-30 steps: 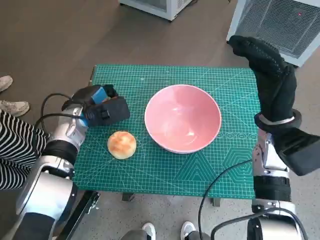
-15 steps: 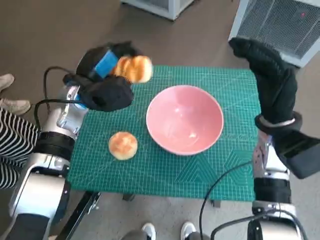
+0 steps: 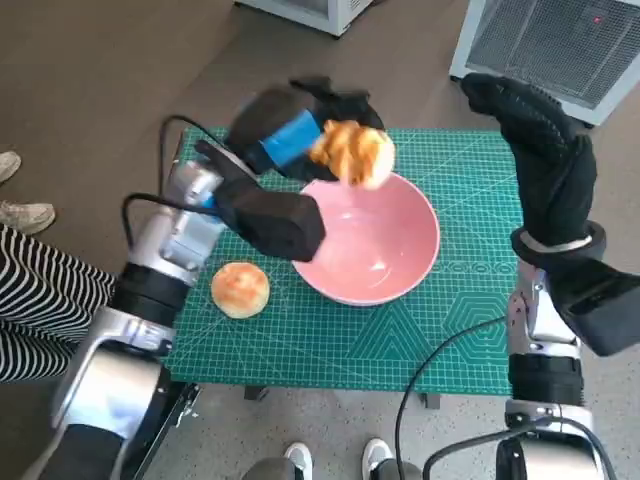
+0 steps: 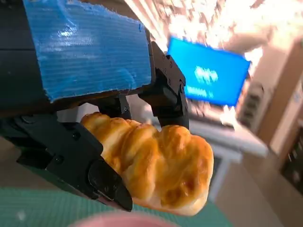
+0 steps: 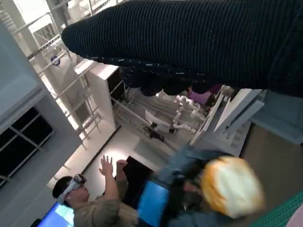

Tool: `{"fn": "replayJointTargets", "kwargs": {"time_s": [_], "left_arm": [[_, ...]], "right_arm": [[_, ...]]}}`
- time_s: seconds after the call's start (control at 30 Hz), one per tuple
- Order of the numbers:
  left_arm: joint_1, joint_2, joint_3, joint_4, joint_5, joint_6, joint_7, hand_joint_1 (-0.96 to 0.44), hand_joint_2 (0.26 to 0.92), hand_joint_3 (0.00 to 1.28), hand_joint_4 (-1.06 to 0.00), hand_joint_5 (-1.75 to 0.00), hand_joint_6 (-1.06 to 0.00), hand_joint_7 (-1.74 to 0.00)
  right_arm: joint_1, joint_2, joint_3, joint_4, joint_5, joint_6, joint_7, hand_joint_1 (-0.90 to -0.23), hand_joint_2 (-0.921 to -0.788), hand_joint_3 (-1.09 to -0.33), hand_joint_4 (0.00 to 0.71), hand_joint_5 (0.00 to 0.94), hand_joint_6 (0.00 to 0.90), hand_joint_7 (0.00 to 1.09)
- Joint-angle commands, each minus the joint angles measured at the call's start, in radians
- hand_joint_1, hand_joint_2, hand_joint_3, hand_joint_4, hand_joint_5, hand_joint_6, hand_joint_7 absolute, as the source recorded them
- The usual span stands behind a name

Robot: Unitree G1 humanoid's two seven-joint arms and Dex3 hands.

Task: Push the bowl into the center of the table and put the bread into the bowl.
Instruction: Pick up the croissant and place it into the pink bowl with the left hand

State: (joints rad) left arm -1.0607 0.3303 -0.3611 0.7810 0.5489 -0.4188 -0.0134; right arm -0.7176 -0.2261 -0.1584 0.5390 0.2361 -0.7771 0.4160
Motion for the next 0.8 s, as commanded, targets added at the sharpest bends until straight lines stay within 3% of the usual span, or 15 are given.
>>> {"fn": "replayJointTargets", "kwargs": {"time_s": [0.03,0.6,0.7,0.8], "left_arm": [[-0.032,-0.036,-0.038,0.067,0.035,0.009,-0.006,0.0,0.92,0.06,-0.7,-1.13,-0.64,-1.18],[-0.052,-0.101,-0.094,0.244,0.077,-0.003,0.001,0.0,0.92,0.05,-0.7,-1.12,-0.64,-1.18],[-0.049,-0.11,-0.092,0.266,0.064,0.007,-0.031,0.0,0.92,0.08,-0.66,-1.21,-0.62,-1.17],[-0.049,-0.121,-0.075,0.293,0.029,0.028,-0.105,0.0,0.921,0.23,-0.48,-1.39,-0.45,-1.33]], "right_arm": [[0.036,-0.003,-0.004,-0.008,-0.006,0.005,-0.007,-0.763,-0.921,-0.722,0.166,0.001,-0.001,0.55],[0.066,-0.011,-0.001,-0.056,-0.022,0.022,-0.035,-0.769,-0.921,-0.728,0.158,0.0,-0.001,0.54],[0.068,-0.012,-0.001,-0.06,-0.024,0.025,-0.04,-0.77,-0.921,-0.728,0.157,0.0,-0.001,0.54],[0.071,-0.011,-0.001,-0.063,-0.025,0.027,-0.043,-0.77,-0.921,-0.728,0.155,0.0,-0.001,0.54]]}}
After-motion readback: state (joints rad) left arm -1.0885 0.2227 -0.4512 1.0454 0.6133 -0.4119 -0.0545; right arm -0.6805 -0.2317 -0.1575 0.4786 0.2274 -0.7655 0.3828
